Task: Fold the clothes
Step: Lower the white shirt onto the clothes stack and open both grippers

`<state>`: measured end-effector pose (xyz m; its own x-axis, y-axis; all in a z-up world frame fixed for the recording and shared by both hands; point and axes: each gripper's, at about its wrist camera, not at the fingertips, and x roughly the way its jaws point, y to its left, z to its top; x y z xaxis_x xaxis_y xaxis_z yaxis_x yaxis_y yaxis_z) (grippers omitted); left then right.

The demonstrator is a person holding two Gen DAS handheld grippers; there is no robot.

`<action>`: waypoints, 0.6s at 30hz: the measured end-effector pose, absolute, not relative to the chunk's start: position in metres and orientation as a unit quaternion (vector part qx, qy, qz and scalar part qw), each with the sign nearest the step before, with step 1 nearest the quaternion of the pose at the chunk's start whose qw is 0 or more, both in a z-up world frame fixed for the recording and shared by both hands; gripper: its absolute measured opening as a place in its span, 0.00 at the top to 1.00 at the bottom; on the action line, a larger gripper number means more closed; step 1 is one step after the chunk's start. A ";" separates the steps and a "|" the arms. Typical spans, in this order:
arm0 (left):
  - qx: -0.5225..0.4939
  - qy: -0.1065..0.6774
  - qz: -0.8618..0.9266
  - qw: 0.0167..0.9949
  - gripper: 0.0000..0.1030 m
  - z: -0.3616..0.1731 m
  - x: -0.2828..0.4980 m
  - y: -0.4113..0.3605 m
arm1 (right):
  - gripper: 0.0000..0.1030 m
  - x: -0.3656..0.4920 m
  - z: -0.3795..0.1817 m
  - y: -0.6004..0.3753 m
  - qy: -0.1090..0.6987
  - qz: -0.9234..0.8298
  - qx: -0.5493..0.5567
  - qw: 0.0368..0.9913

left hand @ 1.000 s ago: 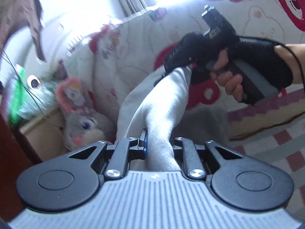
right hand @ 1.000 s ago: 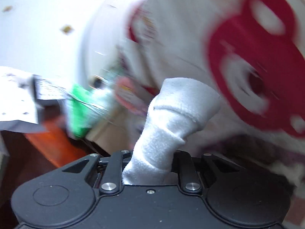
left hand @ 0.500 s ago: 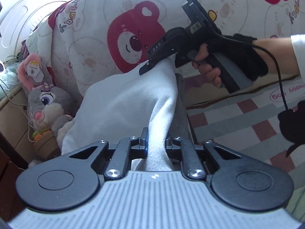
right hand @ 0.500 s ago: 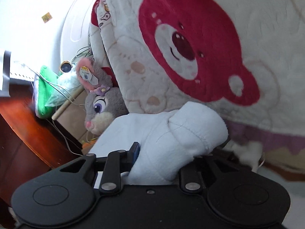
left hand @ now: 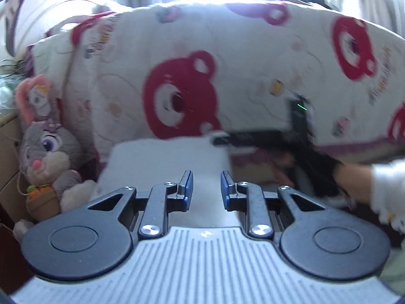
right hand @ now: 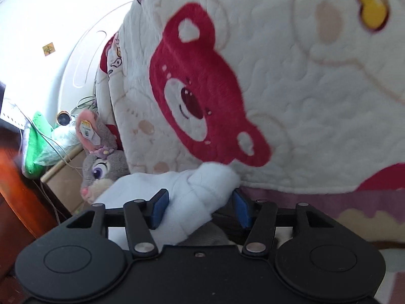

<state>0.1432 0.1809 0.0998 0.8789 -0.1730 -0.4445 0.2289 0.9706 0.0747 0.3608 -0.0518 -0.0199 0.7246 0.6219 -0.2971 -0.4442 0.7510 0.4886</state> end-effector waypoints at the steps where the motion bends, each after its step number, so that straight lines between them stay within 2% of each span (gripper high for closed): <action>1: 0.068 0.228 -0.098 0.966 0.81 0.100 0.157 0.180 | 0.45 0.355 -0.017 -0.053 0.216 0.286 0.181 0.916; 2: 0.073 0.234 -0.102 0.964 0.81 0.098 0.170 0.177 | 0.55 0.347 -0.011 -0.055 0.201 0.278 0.161 0.925; 4: 0.078 0.263 -0.118 0.954 0.81 0.087 0.194 0.170 | 0.62 0.332 -0.001 -0.061 0.172 0.273 0.136 0.937; 7: 0.063 0.335 -0.114 0.933 0.82 0.056 0.224 0.159 | 0.63 0.318 0.008 -0.076 0.138 0.323 0.168 0.921; 9: 0.029 0.360 -0.114 0.925 0.82 0.036 0.235 0.156 | 0.63 0.314 0.010 -0.072 0.143 0.364 0.172 0.904; 11: 0.000 0.358 -0.127 0.925 0.82 0.023 0.229 0.152 | 0.63 0.307 0.007 -0.060 0.150 0.395 0.141 0.895; 14: 0.021 0.352 -0.128 0.927 0.82 0.013 0.218 0.136 | 0.63 0.298 -0.007 -0.040 0.173 0.421 0.085 0.886; 18: 0.051 0.331 -0.110 0.936 0.82 0.015 0.200 0.128 | 0.64 0.295 -0.015 -0.035 0.172 0.412 0.078 0.891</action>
